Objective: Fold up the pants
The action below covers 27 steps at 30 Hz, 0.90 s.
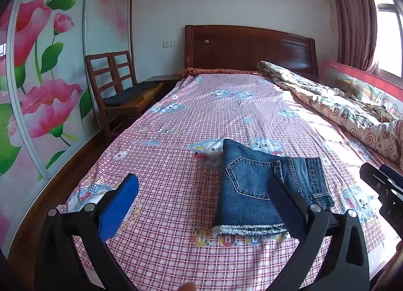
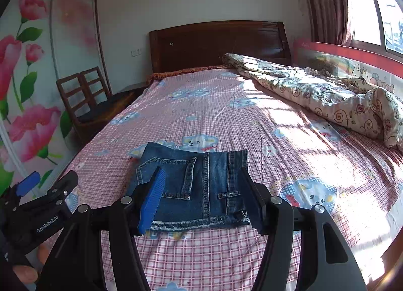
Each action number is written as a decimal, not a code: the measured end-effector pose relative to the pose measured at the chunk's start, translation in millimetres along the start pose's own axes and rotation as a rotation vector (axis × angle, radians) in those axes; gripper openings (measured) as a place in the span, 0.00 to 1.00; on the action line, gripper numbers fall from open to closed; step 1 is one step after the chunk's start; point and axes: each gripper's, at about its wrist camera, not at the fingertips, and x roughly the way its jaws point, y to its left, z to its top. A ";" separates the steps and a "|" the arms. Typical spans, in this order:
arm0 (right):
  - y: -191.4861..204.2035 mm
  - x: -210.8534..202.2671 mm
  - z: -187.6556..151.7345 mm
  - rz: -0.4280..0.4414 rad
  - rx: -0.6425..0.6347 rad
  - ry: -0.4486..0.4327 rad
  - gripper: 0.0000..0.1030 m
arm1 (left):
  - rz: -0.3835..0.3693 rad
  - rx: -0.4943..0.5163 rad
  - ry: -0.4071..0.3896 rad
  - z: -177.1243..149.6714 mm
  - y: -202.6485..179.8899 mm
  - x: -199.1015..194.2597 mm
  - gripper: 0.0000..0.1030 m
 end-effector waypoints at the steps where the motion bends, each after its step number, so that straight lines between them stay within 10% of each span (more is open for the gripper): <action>1: 0.9 -1.5 -1.6 -0.004 -0.004 -0.002 0.57 | 0.007 -0.001 -0.006 -1.2 0.4 -1.6 0.98; 12: 7.9 -34.8 -22.9 -0.013 -0.059 -0.126 0.57 | 0.013 0.030 -0.186 -14.6 -6.1 -38.0 0.98; 27: 3.0 -25.3 -29.4 -0.029 -0.014 -0.030 0.57 | -0.017 0.036 -0.093 -19.8 -16.3 -36.2 0.98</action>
